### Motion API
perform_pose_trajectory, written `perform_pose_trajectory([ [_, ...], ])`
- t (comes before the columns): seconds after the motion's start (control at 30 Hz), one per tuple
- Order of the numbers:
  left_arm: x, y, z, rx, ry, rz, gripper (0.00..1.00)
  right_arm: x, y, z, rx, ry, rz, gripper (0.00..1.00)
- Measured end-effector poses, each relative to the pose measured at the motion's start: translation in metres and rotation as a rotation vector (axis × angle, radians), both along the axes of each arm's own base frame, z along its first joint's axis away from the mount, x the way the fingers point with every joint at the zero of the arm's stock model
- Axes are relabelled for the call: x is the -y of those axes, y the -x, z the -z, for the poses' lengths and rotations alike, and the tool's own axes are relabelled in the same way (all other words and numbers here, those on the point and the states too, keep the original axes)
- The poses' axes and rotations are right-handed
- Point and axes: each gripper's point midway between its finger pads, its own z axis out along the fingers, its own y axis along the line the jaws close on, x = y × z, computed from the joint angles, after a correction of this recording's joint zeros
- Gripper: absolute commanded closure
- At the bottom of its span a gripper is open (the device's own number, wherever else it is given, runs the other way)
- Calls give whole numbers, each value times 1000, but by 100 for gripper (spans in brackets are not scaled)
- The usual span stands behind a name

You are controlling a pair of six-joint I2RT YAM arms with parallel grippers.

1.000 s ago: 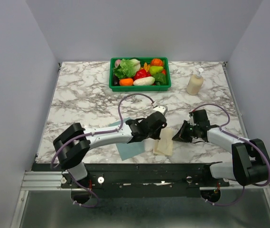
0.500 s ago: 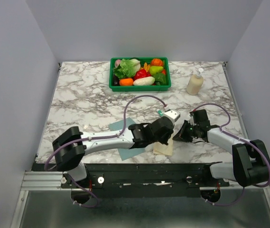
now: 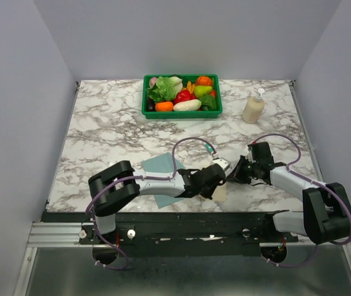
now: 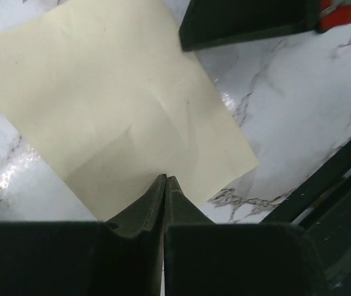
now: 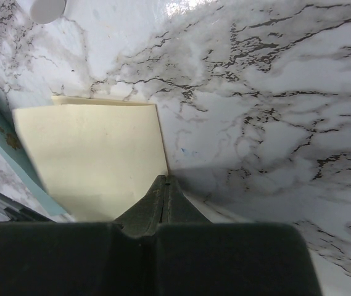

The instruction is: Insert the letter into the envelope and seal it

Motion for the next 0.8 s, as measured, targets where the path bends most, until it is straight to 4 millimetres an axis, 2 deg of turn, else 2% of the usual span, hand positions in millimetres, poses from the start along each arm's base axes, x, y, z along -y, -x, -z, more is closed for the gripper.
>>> perform_pose_trajectory([
  [0.07,-8,2,15,-14,-27,-14,93,0,0,0,0,0,0,99],
  [0.27,0,-3,18,-8,39,-56,94,0,-1,-4,16,-2,-1,98],
  [0.37,2,-3,17,-9,66,-68,94,0,-2,-10,41,-5,-8,84],
  [0.4,2,-3,17,-9,70,-69,93,-1,-2,-13,51,-9,-12,71],
  [0.5,3,-3,16,-8,77,-70,94,-2,-3,-24,94,-19,-25,49],
  [0.63,3,-3,16,-8,77,-71,94,-2,-3,-34,130,-22,-27,42],
  [0.8,3,-3,16,-9,79,-72,94,1,2,-27,98,-6,-28,40],
])
